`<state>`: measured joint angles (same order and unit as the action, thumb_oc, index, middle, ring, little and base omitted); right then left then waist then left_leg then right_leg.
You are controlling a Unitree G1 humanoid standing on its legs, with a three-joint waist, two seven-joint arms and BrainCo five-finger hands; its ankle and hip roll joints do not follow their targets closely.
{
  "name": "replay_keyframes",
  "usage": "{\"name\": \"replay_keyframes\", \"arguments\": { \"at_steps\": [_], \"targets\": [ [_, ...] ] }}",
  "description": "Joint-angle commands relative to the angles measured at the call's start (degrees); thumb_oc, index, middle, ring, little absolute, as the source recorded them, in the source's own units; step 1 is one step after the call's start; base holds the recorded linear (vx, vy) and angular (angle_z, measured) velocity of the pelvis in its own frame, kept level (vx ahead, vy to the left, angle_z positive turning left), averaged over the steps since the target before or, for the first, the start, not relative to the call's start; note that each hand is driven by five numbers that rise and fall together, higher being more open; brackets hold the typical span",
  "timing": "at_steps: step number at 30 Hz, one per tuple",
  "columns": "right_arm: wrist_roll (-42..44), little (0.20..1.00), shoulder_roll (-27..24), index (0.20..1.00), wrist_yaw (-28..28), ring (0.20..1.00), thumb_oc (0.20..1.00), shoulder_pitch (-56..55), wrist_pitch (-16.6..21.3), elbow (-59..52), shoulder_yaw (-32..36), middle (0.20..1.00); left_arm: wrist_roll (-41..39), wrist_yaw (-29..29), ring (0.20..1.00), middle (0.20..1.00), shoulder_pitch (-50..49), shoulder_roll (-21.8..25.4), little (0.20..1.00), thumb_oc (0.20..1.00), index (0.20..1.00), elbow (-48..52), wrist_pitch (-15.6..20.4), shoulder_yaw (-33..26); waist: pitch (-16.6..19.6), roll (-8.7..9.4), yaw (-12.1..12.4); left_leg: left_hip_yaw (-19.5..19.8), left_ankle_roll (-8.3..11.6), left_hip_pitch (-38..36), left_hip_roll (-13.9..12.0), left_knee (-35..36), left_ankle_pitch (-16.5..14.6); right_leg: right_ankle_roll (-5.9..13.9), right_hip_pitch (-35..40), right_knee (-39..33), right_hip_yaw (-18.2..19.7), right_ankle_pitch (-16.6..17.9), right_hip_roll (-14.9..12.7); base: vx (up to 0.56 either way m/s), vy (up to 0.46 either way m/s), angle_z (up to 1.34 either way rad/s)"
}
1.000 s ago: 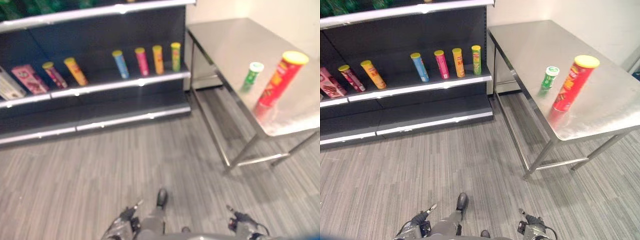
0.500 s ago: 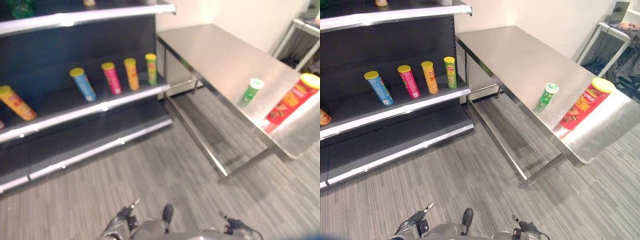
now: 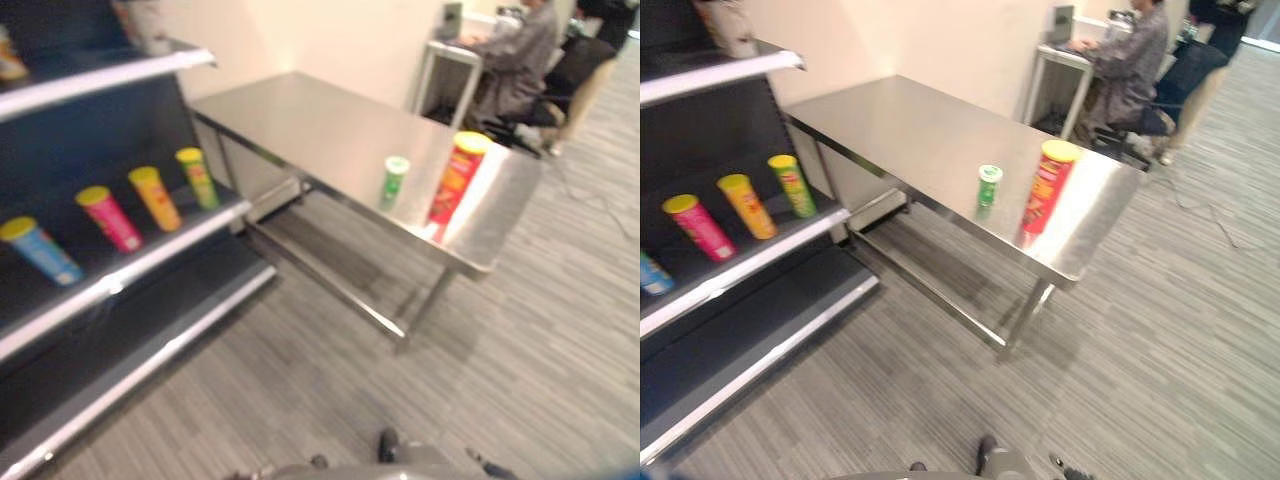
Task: Put the goods on the table back onto the shelves and tidy them up.
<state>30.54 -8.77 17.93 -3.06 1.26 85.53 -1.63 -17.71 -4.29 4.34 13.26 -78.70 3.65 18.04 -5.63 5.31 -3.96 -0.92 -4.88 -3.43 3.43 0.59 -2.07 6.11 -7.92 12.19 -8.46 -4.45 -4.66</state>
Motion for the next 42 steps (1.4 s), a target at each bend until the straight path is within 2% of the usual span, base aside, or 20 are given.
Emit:
{"name": "replay_keyframes", "arguments": {
  "at_steps": [1,4,6,8,10,12,14,15,16,17,18,19,21,23,26,29,33,39,40,42],
  "targets": [
    [1.2,1.0,-0.15,1.0,-0.58,1.0,1.0,3.75,-0.68,3.68,0.88,1.0,1.98,-0.29,1.0,1.0,2.62,-4.89,1.0,1.0,1.0,0.18,0.79,0.82,-0.99,-2.23,0.12,-2.0,3.1,-4.3,-3.77,-0.5,-6.86,-2.5,3.35,-8.74,-0.64,4.95,3.07,0.3,-0.019,0.01],
    [1.5,1.0,-1.0,1.0,-0.98,1.0,1.0,4.76,-0.2,2.68,0.61,1.0,1.63,0.21,1.0,1.0,2.73,-5.7,1.0,1.0,1.0,3.24,1.51,2.33,-0.5,-1.95,0.22,-4.0,4.14,-1.4,-5.72,-10.37,-8.12,-3.32,6.24,-11.23,0.36,4.45,2.38,0.17,-0.008,-0.05],
    [0.98,1.0,-1.48,1.0,-0.9,1.0,1.0,6.97,0.7,0.55,-0.79,1.0,3.25,0.04,1.0,1.0,2.8,-5.82,1.0,1.0,1.0,5.13,1.71,3.82,-1.44,-1.63,1.43,-3.42,3.92,5.13,-7.16,-23.53,-6.47,-4.77,7.71,-12.65,2.26,4.58,2.77,0.05,-0.02,-0.17],
    [0.96,1.0,-2.08,1.0,-0.79,1.0,1.0,9.36,1.89,-3.21,-2.9,1.0,3.31,-0.84,1.0,1.0,2.75,-6.24,1.0,1.0,1.0,5.19,1.66,4.47,-2.62,-1.5,2.79,0.5,2.66,10.81,-5.37,-31.61,-5.39,-5.82,9.34,-13.48,4.7,4.05,3.19,0.07,0.035,-0.73],
    [0.94,1.0,-2.22,1.0,-0.49,1.0,1.0,10.19,2.28,-4.63,-3.41,1.0,2.89,-1.15,1.0,1.0,2.87,-6.47,1.0,1.0,1.0,5.22,1.64,4.47,-2.7,-1.3,2.8,1.63,2.46,13.03,-4.44,-31.96,-5.1,-5.9,9.53,-13.61,5.34,3.92,2.93,0.09,0.078,-0.45],
    [-0.18,1.0,-2.32,1.0,0.45,1.0,1.0,12.03,3.25,-8.21,-4.73,1.0,3.17,-1.39,1.0,1.0,2.54,-7.56,1.0,1.0,1.0,4.84,1.63,5.56,-2.9,-1.28,3.43,3.53,3.25,13.46,-4.94,-22.13,-5.26,-5.23,10.29,-13.73,7.64,3.11,2.31,0.18,0.188,-0.1],
    [-1.73,1.0,-2.46,1.0,0.31,1.0,1.0,12.18,3.06,-9.16,-6.03,1.0,3.59,-1.37,1.0,1.0,2.39,-7.96,1.0,1.0,1.0,3.92,1.75,6.3,-2.89,-2.21,4.38,7.34,5.26,12.51,-4.96,-12.36,-0.33,-5.4,10.98,-13.43,9.21,2.27,2.76,0.15,0.173,-0.18],
    [-1.73,1.0,-2.45,1.0,0.31,1.0,1.0,12.18,3.06,-9.16,-6.04,1.0,3.59,-1.37,1.0,1.0,2.39,-7.96,1.0,1.0,1.0,3.92,1.75,6.29,-2.87,-2.19,4.35,7.35,5.26,12.52,-4.94,-12.31,-0.29,-5.4,10.96,-13.43,9.2,2.26,2.75,0.23,0.289,-0.33],
    [-5.06,1.0,-2.93,1.0,1.02,1.0,1.0,13.08,2.28,-8.6,-7.42,1.0,2.71,-2.46,1.0,1.0,3.23,-7.81,1.0,1.0,1.0,2.99,2.14,5.87,-2.85,-4.12,5.66,17.61,7.38,13.32,-4.56,-4.78,4.39,-5.45,11.56,-11.97,13.24,0.4,3.98,0.17,0.206,-0.29],
    [-5.08,1.0,-2.94,1.0,1.03,1.0,1.0,13.07,2.26,-8.62,-7.43,1.0,2.71,-2.47,1.0,1.0,3.24,-7.84,1.0,1.0,1.0,2.97,2.16,5.86,-2.96,-4.12,5.65,17.62,7.41,13.04,-4.62,-4.46,4.52,-5.49,11.66,-11.88,13.23,0.32,3.99,0.29,0.394,-0.72],
    [-6.95,1.0,-3.1,1.0,1.37,1.0,1.0,13.41,2.01,-8.72,-8.18,1.0,2.61,-2.81,1.0,1.0,3.42,-8.15,1.0,1.0,1.0,2.01,2.36,5.68,-2.92,-4.97,6.12,23.79,8.23,14.99,-3.95,-0.72,5.72,-5.22,11.92,-11.19,16.73,-0.56,4.27,0.12,0.183,-0.75],
    [-6.96,1.0,-3.12,1.0,1.37,1.0,1.0,13.41,2.0,-8.73,-8.18,1.0,2.62,-2.81,1.0,1.0,3.43,-8.17,1.0,1.0,1.0,1.99,2.38,5.67,-2.96,-4.96,6.14,23.76,8.24,14.85,-4.0,-0.51,5.81,-5.24,11.94,-11.13,16.76,-0.61,4.28,0.17,0.299,-0.97],
    [-7.22,1.0,-3.13,1.0,1.19,1.0,1.0,13.94,1.87,-8.54,-8.16,1.0,2.63,-2.69,1.0,1.0,3.4,-8.33,1.0,1.0,1.0,0.96,2.31,5.1,-2.93,-6.04,6.27,26.2,8.76,15.41,-3.74,2.31,6.65,-4.51,12.07,-11.06,19.71,-1.22,4.49,0.09,0.291,-0.78],
    [-7.91,1.0,-2.98,1.0,0.65,1.0,1.0,13.78,1.63,-8.57,-8.74,1.0,2.26,-2.61,1.0,1.0,2.71,-8.38,1.0,1.0,1.0,0.61,2.33,4.36,-2.61,-6.86,6.67,26.43,8.71,15.3,-3.85,1.78,7.1,-3.6,11.99,-11.49,22.05,-0.88,3.55,0.07,0.415,-0.79],
    [-8.73,1.0,-2.56,1.0,-0.17,1.0,1.0,13.5,1.03,-8.32,-7.75,1.0,2.99,-1.94,1.0,1.0,1.98,-8.26,1.0,1.0,1.0,-0.65,2.16,2.89,-1.23,-7.35,6.37,25.7,8.55,13.57,-3.2,-0.38,7.59,-1.68,12.22,-12.18,25.02,0.1,0.28,0.1,0.491,-0.96],
    [-5.72,1.0,-1.01,1.0,-0.95,1.0,1.0,11.76,1.3,-7.68,-5.3,1.0,1.76,-1.26,1.0,1.0,0.71,-7.05,1.0,1.0,1.0,-2.14,1.97,0.0,-0.14,-6.45,6.38,23.38,7.06,11.34,-1.74,-0.77,6.39,-0.16,10.79,-10.72,27.02,1.21,-2.51,0.14,0.401,-0.6],
    [-2.77,1.0,-0.64,1.0,0.32,1.0,1.0,10.11,1.78,-6.43,-1.55,1.0,-0.44,-2.55,1.0,1.0,-0.22,-4.33,1.0,1.0,1.0,-3.56,1.74,-4.78,-0.59,-5.05,6.46,21.16,4.33,8.39,0.23,-1.81,3.81,1.18,9.43,-6.27,27.77,2.56,-4.77,0.09,0.284,-0.33],
    [0.07,1.0,-2.05,1.0,1.94,1.0,1.0,8.47,2.33,-5.26,2.29,1.0,3.53,-3.05,1.0,1.0,-1.46,-2.85,1.0,1.0,1.0,-4.68,1.56,-5.11,-1.14,-4.73,5.28,19.86,2.37,5.74,2.16,-2.39,1.66,1.71,8.11,-2.76,28.2,7.36,-6.81,0.05,0.186,-0.23],
    [-0.53,1.0,-2.03,1.0,2.14,1.0,1.0,8.21,2.45,-5.15,2.1,1.0,4.84,-3.11,1.0,1.0,-2.03,-2.56,1.0,1.0,1.0,-4.71,1.53,-4.92,-1.6,-5.08,5.47,18.28,1.95,4.99,1.81,-2.38,1.05,0.98,6.94,-1.12,25.92,8.66,-7.59,-0.02,0.136,-0.11],
    [-1.62,1.0,-1.55,1.0,2.35,1.0,1.0,7.94,2.31,-4.63,1.52,1.0,5.79,-3.22,1.0,1.0,-2.29,-2.5,1.0,1.0,1.0,-4.42,1.59,-4.49,-2.18,-5.99,6.21,16.41,1.98,4.42,0.71,-2.15,0.84,-0.16,6.64,-0.73,18.51,7.24,-9.28,-0.04,0.138,-0.41]
  ]
}}
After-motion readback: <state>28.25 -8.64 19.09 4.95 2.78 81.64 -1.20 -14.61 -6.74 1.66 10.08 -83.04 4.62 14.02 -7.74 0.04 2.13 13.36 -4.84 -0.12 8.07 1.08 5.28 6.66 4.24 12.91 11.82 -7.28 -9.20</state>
